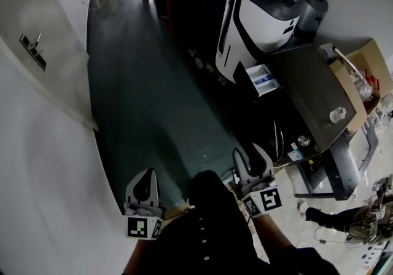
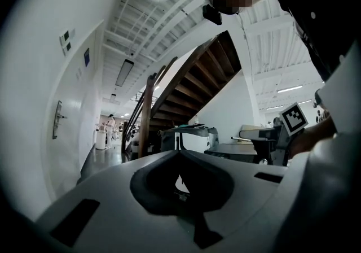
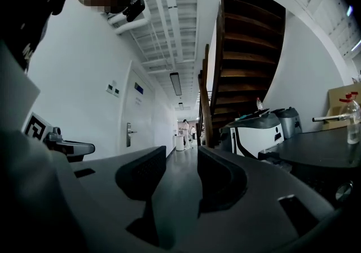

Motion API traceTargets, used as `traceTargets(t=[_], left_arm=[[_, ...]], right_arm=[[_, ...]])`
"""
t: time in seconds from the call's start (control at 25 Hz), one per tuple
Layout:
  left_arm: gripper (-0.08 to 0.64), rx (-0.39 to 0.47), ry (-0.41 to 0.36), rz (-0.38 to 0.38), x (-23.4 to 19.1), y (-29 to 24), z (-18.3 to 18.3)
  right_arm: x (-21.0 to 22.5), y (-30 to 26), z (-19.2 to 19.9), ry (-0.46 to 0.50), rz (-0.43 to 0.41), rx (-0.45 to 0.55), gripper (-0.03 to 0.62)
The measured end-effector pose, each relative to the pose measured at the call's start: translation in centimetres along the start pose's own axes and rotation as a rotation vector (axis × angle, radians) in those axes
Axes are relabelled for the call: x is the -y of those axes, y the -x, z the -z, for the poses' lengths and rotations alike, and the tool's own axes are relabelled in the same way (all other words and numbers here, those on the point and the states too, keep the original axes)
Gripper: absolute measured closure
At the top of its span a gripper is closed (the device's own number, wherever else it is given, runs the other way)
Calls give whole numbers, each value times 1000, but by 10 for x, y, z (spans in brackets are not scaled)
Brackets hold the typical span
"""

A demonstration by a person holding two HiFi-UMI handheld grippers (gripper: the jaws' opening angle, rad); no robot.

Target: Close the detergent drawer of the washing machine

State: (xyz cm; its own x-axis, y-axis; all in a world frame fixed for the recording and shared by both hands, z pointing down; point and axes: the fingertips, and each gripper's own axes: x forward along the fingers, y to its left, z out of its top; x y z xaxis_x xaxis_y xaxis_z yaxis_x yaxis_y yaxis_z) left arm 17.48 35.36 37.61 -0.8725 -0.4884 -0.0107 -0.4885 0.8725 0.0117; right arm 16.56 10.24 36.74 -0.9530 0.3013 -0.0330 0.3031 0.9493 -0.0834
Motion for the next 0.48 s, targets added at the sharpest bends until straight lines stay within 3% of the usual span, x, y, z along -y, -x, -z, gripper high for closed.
traceTargets(t=[0.48], left_arm=[[545, 28, 1, 23, -18, -130, -66]], right_arm=[[70, -98, -55, -3, 10, 6, 422]])
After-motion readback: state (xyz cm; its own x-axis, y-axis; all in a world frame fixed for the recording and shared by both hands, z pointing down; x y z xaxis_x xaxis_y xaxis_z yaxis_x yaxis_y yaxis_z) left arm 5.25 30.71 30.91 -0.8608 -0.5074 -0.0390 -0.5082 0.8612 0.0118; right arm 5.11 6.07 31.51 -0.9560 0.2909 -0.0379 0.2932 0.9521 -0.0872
